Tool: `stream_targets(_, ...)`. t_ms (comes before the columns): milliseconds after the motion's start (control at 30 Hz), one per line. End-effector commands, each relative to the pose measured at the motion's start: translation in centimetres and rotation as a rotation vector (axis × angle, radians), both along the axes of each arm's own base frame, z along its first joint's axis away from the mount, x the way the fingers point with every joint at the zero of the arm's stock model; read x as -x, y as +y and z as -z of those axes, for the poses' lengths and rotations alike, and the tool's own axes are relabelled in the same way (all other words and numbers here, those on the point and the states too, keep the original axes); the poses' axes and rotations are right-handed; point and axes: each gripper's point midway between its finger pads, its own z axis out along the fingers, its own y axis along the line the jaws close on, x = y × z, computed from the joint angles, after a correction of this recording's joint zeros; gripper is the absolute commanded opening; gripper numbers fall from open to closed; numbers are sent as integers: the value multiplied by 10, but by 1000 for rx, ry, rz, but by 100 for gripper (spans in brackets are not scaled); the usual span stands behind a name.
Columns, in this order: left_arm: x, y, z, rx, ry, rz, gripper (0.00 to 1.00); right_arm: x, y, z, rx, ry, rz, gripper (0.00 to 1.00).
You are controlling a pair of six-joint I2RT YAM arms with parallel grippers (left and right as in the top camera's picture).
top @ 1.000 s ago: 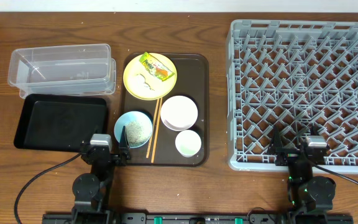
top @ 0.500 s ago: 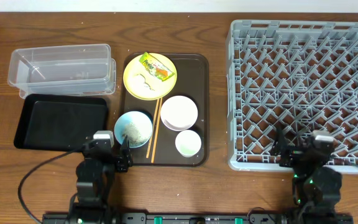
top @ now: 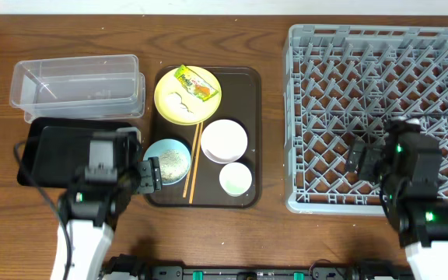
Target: Sort waste into correct bins and load items into the dishwasher rack
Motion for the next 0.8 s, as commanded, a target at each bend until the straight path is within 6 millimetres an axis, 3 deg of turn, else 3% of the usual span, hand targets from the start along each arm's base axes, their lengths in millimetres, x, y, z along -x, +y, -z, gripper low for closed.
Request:
stream_targets(0, -5, -7, -8, 35, 78, 8, 78, -8, 12, -5, -41, 34, -36, 99)
stream_targets(167, 4, -25, -3, 129, 173, 50, 78, -7, 27, 2, -107, 72, -98, 99)
stream_targets(300, -10, -30, -9, 157, 114, 59, 78, -7, 34, -1, -135, 62, -127, 99)
stream_targets(433, -40, -35, -28, 195, -4, 43, 78, -6, 34, -1, -136, 64, -127, 99)
stream_targets(600, -92, -26, -49, 136, -107, 14, 78, -7, 34, -1, -136, 61, -126, 99)
stream_targets(767, -146, -28, -47, 125, -133, 8, 76, -6, 34, -1, -135, 63, -126, 99)
